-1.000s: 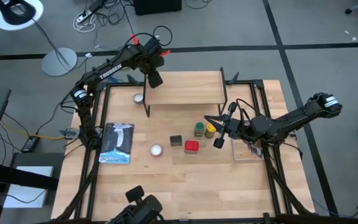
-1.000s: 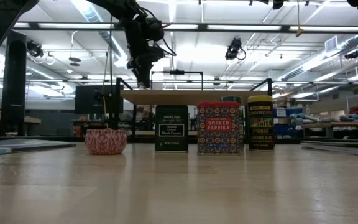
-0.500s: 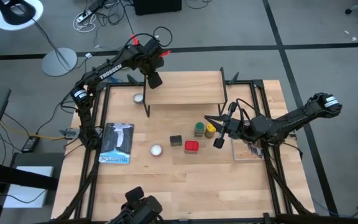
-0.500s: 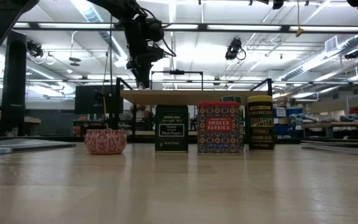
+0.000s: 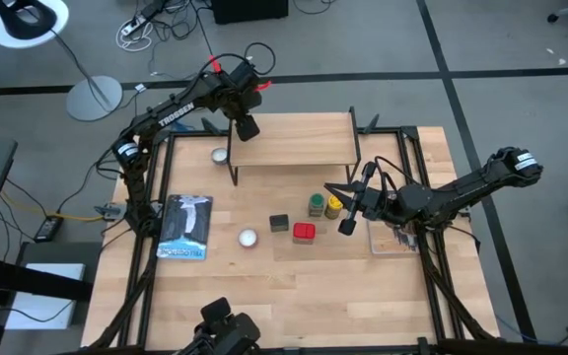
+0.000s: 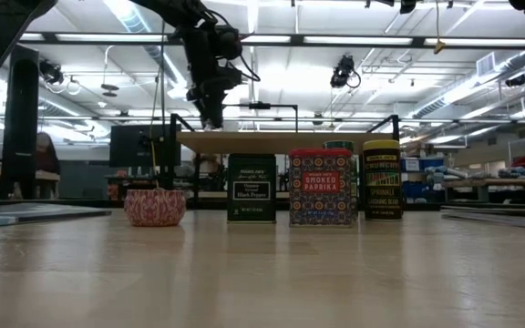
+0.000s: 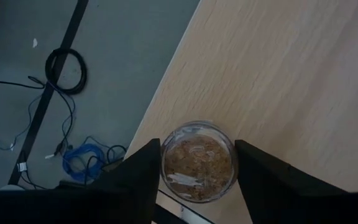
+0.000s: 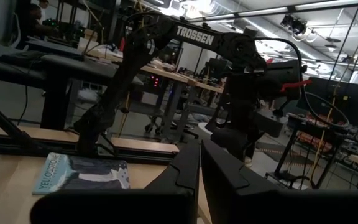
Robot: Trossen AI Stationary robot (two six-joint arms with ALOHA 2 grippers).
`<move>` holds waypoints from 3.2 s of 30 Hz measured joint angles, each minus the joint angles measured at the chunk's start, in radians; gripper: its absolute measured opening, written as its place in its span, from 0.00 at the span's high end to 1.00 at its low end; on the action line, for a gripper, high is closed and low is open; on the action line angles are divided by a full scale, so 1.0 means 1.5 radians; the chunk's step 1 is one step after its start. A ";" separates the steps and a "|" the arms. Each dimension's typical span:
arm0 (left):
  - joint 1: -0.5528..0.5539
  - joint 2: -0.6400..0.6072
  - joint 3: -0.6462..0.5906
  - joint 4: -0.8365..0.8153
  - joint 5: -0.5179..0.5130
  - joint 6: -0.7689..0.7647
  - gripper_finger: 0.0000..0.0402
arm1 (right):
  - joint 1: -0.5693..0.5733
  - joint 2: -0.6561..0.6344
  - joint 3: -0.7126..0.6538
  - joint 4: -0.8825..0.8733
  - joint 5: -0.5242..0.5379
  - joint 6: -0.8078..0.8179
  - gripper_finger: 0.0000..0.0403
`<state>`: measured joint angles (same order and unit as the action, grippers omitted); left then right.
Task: Shelf spices
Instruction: Put the brown seasoning bottle on the shelf, then put the black seasoning can on the shelf
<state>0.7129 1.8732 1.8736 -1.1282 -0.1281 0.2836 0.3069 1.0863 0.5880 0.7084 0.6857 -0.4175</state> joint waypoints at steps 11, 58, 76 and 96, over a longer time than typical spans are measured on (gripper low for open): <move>0.000 0.000 0.000 0.000 -0.001 -0.013 0.36 | 0.000 0.000 0.000 0.000 0.000 0.000 0.96; -0.452 -0.059 -0.194 0.178 -0.065 -0.188 0.43 | 0.012 -0.031 0.000 -0.052 0.013 -0.039 0.96; -0.553 -0.062 -0.224 0.145 -0.121 -0.287 0.43 | 0.014 -0.031 0.000 -0.033 0.030 -0.037 0.95; -0.563 -0.062 -0.348 0.309 -0.111 -0.291 0.22 | 0.046 -0.031 0.000 0.036 0.040 -0.036 0.54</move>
<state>-0.1318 1.7809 1.3516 -0.6649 -0.2948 -0.1531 0.3765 1.0397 0.5880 0.7619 0.7455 -0.4717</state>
